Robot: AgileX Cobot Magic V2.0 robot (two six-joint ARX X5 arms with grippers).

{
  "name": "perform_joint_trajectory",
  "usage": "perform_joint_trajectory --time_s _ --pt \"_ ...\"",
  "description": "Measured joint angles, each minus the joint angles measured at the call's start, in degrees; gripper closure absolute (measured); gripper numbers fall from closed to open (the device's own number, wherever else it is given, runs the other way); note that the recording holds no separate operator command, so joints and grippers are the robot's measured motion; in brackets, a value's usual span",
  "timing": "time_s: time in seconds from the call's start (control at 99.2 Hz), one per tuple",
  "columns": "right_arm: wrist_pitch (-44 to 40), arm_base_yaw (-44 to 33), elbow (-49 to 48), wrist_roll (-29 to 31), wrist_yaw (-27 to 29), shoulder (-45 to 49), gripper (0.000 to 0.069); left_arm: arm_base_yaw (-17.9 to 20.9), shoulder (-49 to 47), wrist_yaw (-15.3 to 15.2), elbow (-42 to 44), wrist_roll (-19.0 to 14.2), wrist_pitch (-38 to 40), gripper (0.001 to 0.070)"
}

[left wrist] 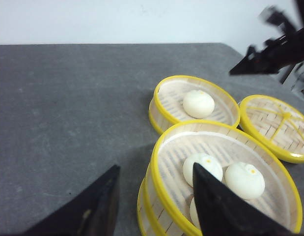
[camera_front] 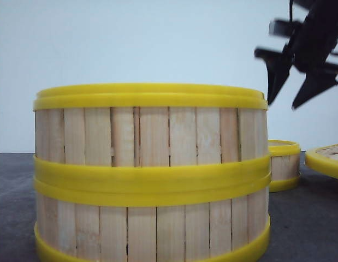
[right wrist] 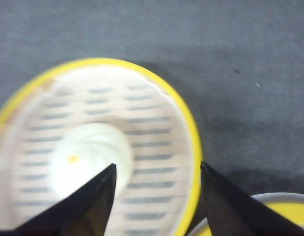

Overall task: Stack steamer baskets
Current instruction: 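Move the right gripper to the rim of another bun-filled basket, then grasp the rim with the right gripper and lift the basket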

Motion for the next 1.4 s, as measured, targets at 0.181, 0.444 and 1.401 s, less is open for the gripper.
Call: perform_joint_trajectory --time_s 0.181,0.444,1.401 --pt "0.15 -0.04 0.15 -0.02 2.03 5.53 0.0364 0.0 -1.92 0.02 0.0 -0.9 -0.52 0.0437" --pt "1.18 -0.07 0.17 0.0 4.59 9.94 0.0364 0.0 -2.27 0.02 0.0 -1.66 -0.66 0.0437" --pt "-1.2 -0.15 5.99 1.51 5.51 6.78 0.0669 0.0 -2.27 0.02 0.0 -2.1 -0.85 0.0437"
